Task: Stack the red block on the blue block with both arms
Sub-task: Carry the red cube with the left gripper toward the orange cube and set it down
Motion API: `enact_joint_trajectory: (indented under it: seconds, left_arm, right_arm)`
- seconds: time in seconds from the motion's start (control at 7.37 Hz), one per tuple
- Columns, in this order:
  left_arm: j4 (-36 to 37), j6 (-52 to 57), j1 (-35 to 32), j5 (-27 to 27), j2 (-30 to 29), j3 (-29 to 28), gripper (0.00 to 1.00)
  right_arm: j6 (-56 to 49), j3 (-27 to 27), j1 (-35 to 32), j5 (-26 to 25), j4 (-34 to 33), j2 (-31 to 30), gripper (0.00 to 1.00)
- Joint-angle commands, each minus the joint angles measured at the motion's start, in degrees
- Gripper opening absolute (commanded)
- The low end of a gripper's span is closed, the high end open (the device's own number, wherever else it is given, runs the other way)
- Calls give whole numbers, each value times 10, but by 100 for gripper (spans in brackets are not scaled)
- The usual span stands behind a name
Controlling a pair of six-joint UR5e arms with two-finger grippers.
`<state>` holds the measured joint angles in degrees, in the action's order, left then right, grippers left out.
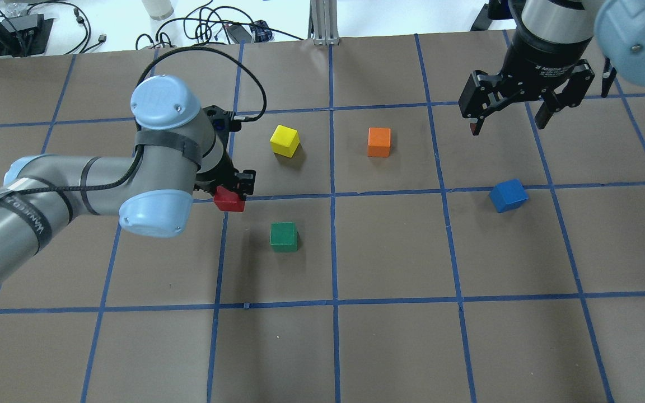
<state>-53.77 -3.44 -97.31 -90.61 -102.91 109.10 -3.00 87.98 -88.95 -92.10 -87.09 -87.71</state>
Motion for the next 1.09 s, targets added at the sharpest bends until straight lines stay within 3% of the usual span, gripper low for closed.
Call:
enact_joint_trajectory:
  seconds: [0.0,0.14,0.54,0.95]
  left_arm:
    - [-41,-186,-85,24,-80,-124,0]
    - [-40,-220,-117,18,-105,-140,0]
    - [-22,-238,-132,19,-149,-145,0]
    - [60,-262,-152,18,-190,-146,0]
  right_arm:
    - [-1,0,0,-1,0,0,100]
    - [-1,0,0,-1,0,0,100]
    - [-2,1,0,-2,1,1,100]
    - [-3,0,0,-1,-1,0,100]
